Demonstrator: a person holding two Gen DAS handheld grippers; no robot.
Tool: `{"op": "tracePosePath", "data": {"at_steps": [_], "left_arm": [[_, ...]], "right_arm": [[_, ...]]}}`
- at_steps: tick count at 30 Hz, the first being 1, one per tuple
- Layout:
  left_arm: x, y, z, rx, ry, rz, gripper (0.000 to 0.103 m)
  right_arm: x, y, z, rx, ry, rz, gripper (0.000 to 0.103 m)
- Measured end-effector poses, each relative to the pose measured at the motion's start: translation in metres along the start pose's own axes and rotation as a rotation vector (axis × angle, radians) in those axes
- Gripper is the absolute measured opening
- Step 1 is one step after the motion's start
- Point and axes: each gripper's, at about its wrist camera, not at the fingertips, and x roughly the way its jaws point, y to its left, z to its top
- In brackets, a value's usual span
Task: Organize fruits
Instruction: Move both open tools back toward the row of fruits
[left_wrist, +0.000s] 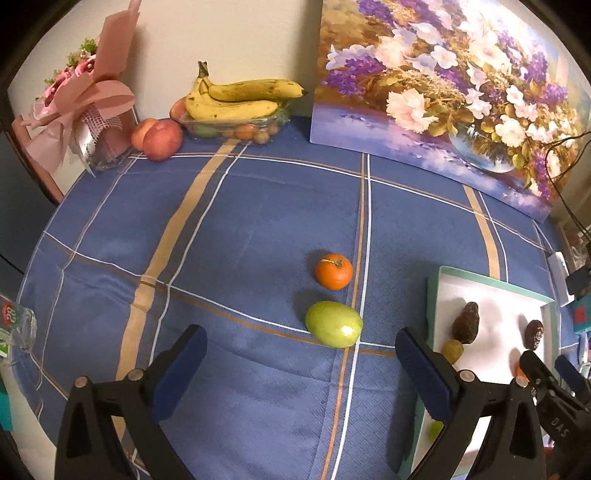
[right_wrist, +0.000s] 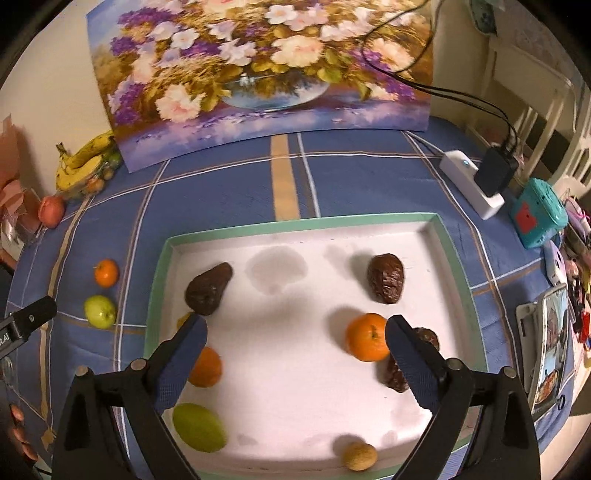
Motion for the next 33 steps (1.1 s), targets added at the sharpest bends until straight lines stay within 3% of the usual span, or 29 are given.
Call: {"op": "tracePosePath", "data": {"at_steps": [18, 25, 29, 33], "left_arm": [[-0.004, 0.075, 0.010, -0.145, -0.071, -0.007, 0.103], [0.002, 0.099, 0.015, -0.189, -0.046, -0.022, 0.103], [0.010, 0.099, 0.015, -0.155, -0.032, -0.033, 0.103], [0.027, 0.092, 0.017, -0.086, 0.011, 0.016, 0.103]], "right_arm": [[0.000, 0.059, 0.006, -0.063, -0.024, 0.109, 0.097], [-0.002, 0.078, 0.010, -0.067, -0.048, 0.172, 0.097], [0.000, 0.093, 0.012, -0.083, -0.055, 0.214, 0.097], [0.008, 0.111, 0.011, -0.120, -0.050, 0.226, 0.097]]}}
